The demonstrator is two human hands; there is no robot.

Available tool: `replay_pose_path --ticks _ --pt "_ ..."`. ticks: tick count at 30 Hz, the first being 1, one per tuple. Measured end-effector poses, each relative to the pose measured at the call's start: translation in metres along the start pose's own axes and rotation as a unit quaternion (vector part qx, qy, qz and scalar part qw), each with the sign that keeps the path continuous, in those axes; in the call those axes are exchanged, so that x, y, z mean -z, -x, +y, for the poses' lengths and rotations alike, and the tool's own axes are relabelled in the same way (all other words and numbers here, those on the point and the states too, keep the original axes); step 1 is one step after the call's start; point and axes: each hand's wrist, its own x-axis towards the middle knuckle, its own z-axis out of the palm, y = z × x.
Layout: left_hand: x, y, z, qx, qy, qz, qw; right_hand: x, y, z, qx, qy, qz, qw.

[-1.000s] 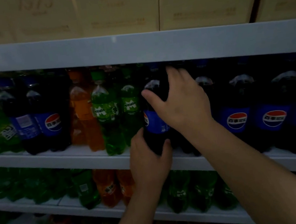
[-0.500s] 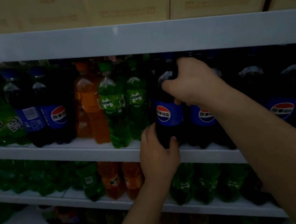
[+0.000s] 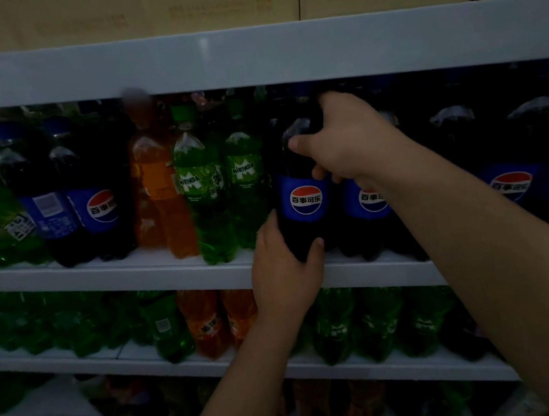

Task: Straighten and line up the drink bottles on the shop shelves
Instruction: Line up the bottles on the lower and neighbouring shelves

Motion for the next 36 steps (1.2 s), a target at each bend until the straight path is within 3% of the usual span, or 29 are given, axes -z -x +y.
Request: replay_pose_path --ticks 3,9,14,17,22,25,29,32,36 --pt "0.003 -0.002 -0.002 0.001 0.001 -0.011 1.000 -0.003 0.005 0.000 0.018 0.020 0.013 1.000" --pt "0.005 0.000 -0.001 -0.011 -0.009 -0.014 1.000 -0.009 0.048 0.024 0.154 0.016 0.120 0.981" --pt "-0.002 0.048 -0.016 -0.100 -0.056 0.125 0.986 -0.013 0.120 0.109 0.194 0.006 0.174 0.965" --pt "-0.028 0.094 -0.030 -0.127 -0.061 0.058 0.988 -0.017 0.174 0.180 0.118 0.021 0.118 0.986" --pt "-0.101 0.149 -0.029 0.002 -0.071 -0.193 0.979 -0.013 0.244 0.292 -0.082 0.091 -0.019 0.992" --pt "-0.145 0.170 -0.014 0.056 -0.020 -0.278 0.959 0.003 0.268 0.336 -0.204 0.095 -0.017 0.974" --pt "-0.195 0.185 0.011 0.088 0.008 -0.254 0.963 0.039 0.276 0.375 -0.260 0.087 0.060 0.960" --pt "-0.231 0.193 0.033 0.115 0.027 -0.223 0.968 0.066 0.266 0.400 -0.249 0.072 0.142 0.955" --pt "-0.276 0.201 0.068 0.113 0.083 -0.164 0.977 0.078 0.241 0.419 -0.239 0.001 0.186 0.953"
